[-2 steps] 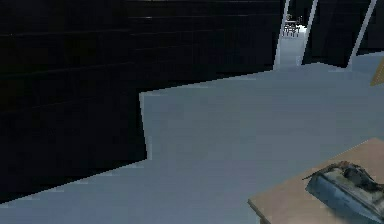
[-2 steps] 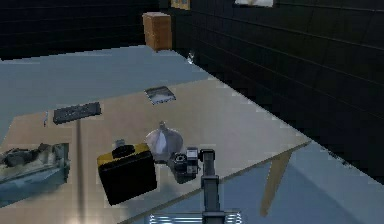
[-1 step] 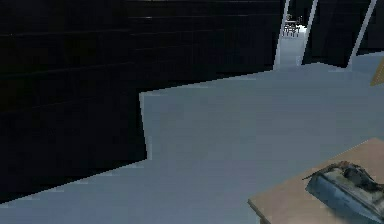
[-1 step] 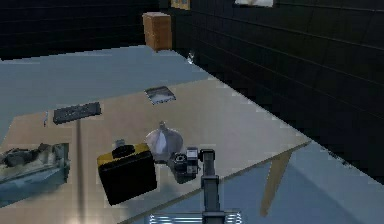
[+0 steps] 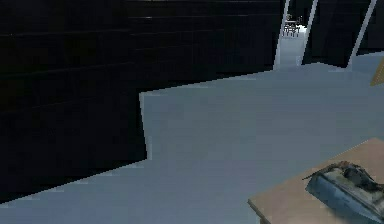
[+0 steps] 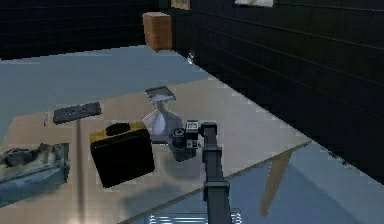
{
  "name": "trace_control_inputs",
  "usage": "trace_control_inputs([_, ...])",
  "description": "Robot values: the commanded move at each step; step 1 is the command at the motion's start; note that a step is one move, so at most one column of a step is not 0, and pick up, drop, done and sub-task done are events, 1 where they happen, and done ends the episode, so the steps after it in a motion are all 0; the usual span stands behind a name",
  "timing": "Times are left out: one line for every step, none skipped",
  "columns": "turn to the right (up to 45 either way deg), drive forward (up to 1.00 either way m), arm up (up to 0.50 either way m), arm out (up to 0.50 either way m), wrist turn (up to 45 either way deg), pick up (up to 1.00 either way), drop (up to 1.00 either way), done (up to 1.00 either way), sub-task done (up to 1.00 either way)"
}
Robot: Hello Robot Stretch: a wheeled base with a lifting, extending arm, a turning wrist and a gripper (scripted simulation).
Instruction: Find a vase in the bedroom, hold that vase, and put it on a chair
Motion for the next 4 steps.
trace_control_inputs([0.0, 0.00, 0.20, 0.00, 0.0, 0.00, 0.00, 0.00, 0.00])
trace_control_inputs([0.0, 0.00, 0.00, 0.00, -45.0, 0.00, 0.00, 0.00, 0.00])
trace_control_inputs([0.0, 0.00, 0.00, 0.00, -45.0, 0.00, 0.00, 0.00, 0.00])
trace_control_inputs([0.0, 0.00, 0.00, 0.00, -12.0, 0.00, 0.00, 0.00, 0.00])
